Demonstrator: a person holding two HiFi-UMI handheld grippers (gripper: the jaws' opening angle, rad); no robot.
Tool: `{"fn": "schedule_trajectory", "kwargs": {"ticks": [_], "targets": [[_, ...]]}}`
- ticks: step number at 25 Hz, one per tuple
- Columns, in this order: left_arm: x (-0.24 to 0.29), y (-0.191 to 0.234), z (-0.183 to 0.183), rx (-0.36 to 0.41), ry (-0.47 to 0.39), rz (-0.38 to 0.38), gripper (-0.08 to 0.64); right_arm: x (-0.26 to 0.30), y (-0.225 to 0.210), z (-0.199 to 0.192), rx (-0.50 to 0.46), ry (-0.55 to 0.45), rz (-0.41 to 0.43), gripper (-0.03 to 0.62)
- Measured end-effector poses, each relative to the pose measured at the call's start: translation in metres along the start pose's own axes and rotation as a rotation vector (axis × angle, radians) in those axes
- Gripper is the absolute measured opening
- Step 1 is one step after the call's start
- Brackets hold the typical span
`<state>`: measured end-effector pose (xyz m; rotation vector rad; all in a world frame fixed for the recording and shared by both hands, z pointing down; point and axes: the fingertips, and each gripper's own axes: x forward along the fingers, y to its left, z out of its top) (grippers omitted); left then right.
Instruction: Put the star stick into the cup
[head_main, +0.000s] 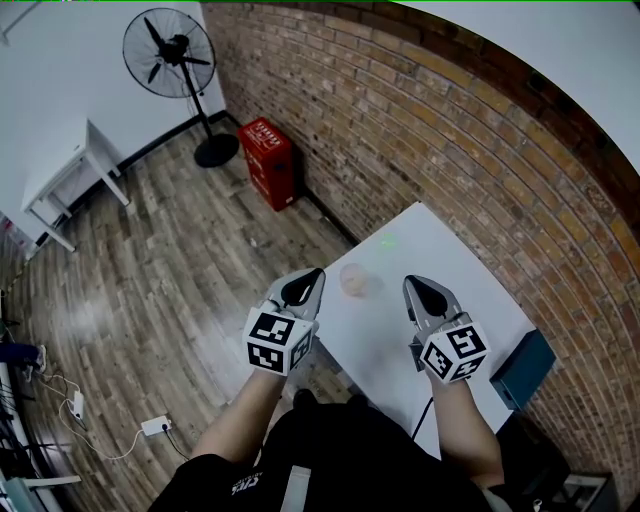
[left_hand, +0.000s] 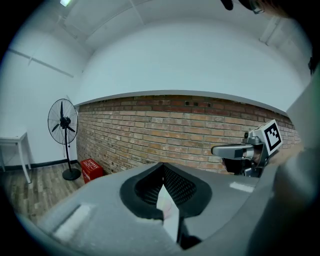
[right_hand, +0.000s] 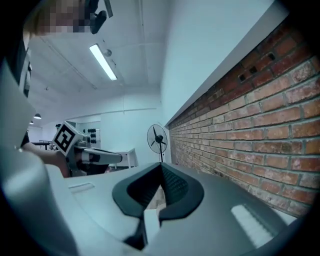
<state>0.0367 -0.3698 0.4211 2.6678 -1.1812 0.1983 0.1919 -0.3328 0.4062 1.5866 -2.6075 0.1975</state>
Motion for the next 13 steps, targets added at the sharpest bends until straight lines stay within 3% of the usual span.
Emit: {"fn": "schedule_trajectory", "kwargs": {"ticks": [13], "targets": [[0.01, 0.018, -0.017, 0.021, 0.025, 0.075, 0.006, 0.002, -0.019, -0.021, 0.062, 0.019, -0.056, -0.002]]}}
